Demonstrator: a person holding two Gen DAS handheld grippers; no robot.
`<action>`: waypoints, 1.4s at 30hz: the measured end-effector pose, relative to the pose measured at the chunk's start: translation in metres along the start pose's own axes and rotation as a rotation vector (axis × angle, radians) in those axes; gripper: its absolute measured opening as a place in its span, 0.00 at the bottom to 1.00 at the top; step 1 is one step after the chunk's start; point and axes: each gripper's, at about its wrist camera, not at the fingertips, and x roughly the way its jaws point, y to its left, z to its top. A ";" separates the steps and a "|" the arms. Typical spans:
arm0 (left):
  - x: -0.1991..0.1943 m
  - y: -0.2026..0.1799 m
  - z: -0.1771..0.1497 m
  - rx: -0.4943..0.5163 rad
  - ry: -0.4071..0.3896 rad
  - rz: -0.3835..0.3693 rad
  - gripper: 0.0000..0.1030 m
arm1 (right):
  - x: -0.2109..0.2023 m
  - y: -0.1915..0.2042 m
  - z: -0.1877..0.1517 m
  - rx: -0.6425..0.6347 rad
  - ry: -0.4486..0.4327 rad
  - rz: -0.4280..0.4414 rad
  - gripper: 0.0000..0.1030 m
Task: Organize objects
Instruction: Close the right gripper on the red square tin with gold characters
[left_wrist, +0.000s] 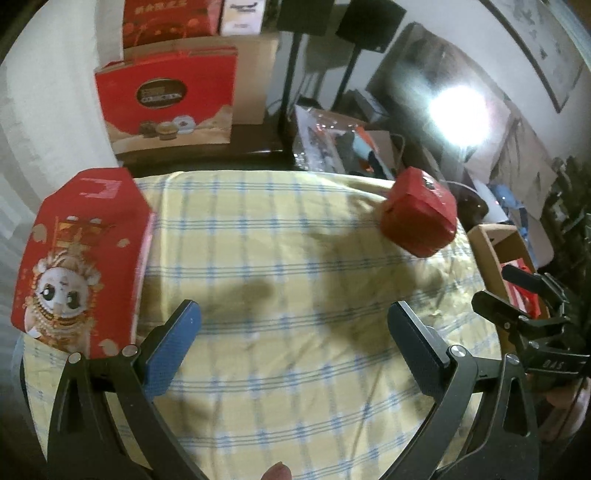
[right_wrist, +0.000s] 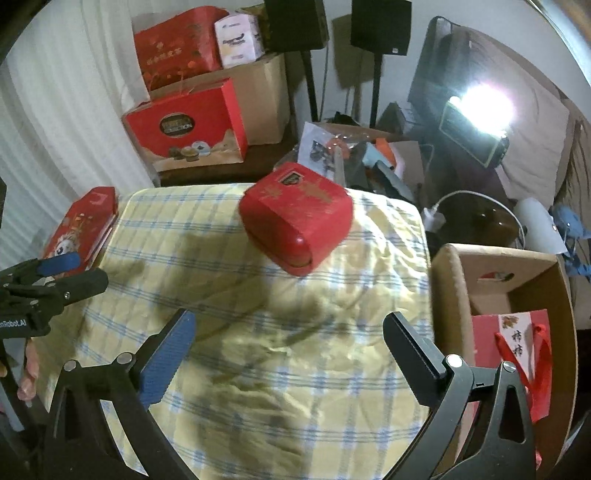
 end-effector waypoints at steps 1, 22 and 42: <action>-0.001 0.003 0.000 -0.003 -0.002 0.003 0.98 | 0.001 0.003 0.001 -0.003 0.001 0.001 0.99; 0.000 0.088 0.003 -0.065 -0.038 0.156 0.98 | 0.052 0.012 0.042 0.088 -0.003 -0.016 0.99; 0.005 0.151 0.006 -0.148 -0.044 0.201 0.98 | 0.106 -0.008 0.069 0.261 0.026 -0.148 0.99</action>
